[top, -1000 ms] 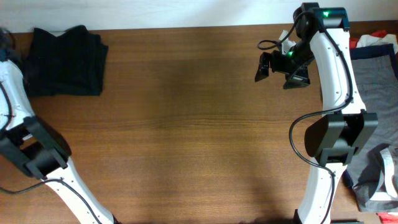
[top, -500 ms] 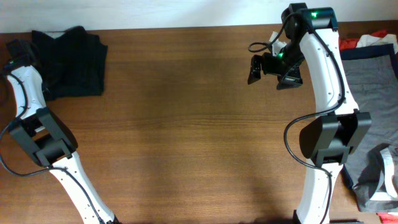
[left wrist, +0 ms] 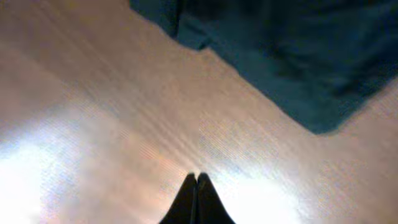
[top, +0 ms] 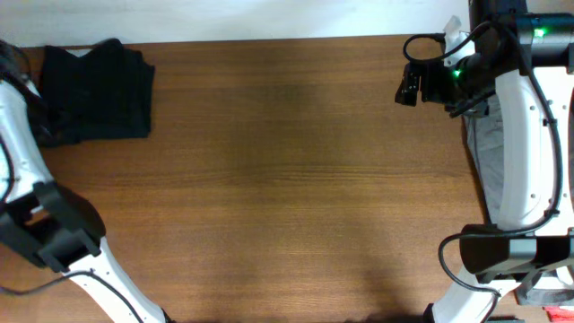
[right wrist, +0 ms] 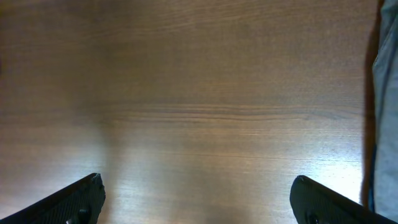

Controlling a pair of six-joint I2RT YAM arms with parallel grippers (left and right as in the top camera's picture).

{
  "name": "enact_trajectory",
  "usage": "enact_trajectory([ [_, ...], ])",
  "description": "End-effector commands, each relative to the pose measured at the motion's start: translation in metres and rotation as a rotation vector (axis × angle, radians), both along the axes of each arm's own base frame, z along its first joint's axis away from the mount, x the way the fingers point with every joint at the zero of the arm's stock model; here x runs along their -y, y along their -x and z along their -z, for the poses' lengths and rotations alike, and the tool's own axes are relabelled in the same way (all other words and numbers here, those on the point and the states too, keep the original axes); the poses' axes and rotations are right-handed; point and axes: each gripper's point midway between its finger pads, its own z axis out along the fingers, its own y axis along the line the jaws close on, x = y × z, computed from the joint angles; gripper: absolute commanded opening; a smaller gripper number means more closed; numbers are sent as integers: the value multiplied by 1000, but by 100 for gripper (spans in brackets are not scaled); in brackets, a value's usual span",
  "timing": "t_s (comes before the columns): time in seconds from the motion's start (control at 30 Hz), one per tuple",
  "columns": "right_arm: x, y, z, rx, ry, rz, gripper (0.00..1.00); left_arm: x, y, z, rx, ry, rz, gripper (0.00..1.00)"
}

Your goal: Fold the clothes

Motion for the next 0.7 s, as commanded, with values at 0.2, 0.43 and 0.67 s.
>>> enact_trajectory([
  [0.2,17,1,-1,9,99,12,99,-32,-25,143,-100,-36,-29,0],
  [0.43,17,1,-1,8,99,12,99,-57,-63,165,34,-127,-41,0],
  [0.67,17,1,-1,5,91,36,99,-48,-111,136,255,-46,8,5],
])
